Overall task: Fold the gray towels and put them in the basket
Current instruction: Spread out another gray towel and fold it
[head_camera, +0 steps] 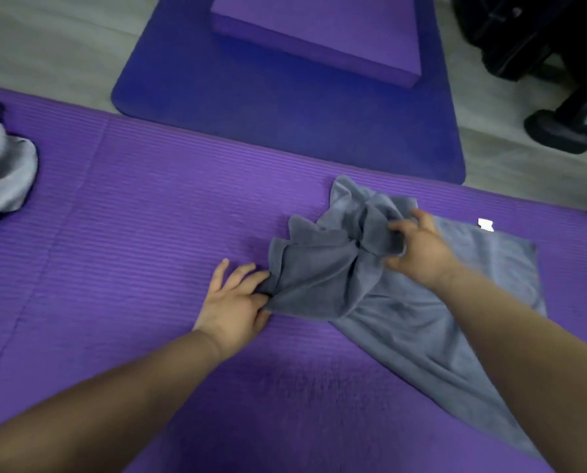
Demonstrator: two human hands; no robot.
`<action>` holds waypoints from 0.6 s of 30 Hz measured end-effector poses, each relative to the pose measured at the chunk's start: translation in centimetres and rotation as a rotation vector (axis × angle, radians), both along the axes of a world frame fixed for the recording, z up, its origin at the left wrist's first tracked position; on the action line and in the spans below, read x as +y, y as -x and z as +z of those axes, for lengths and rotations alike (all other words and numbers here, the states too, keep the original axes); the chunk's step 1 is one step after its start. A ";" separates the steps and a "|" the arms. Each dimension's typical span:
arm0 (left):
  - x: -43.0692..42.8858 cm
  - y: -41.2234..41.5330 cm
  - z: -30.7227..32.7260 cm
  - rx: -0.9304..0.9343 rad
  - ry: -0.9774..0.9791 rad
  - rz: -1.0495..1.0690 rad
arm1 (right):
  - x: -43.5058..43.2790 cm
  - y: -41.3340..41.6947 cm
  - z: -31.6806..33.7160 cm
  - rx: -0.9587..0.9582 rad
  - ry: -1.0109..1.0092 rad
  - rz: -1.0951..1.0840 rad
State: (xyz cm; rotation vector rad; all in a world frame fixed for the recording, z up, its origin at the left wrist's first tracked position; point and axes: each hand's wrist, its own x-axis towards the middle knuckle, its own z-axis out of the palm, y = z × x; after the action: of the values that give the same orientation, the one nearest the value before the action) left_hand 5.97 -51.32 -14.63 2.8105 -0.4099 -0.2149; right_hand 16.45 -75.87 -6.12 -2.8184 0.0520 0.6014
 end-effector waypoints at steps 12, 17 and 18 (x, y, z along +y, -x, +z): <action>4.6 2.7 3.7 0.371 0.913 0.375 | 4.8 -2.2 0.6 -0.168 0.228 0.173; 12.1 4.7 5.7 0.421 1.401 0.974 | 10.7 -6.7 4.9 -0.389 -0.136 0.093; 13.8 5.5 5.8 0.399 1.443 1.066 | 12.7 -7.8 5.7 -0.424 -0.188 0.118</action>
State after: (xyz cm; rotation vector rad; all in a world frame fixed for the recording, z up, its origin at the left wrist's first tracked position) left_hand 0.52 -37.51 -8.82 1.2073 0.7459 -0.1252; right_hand 24.30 -63.20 -0.42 -2.7131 -0.2389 0.0190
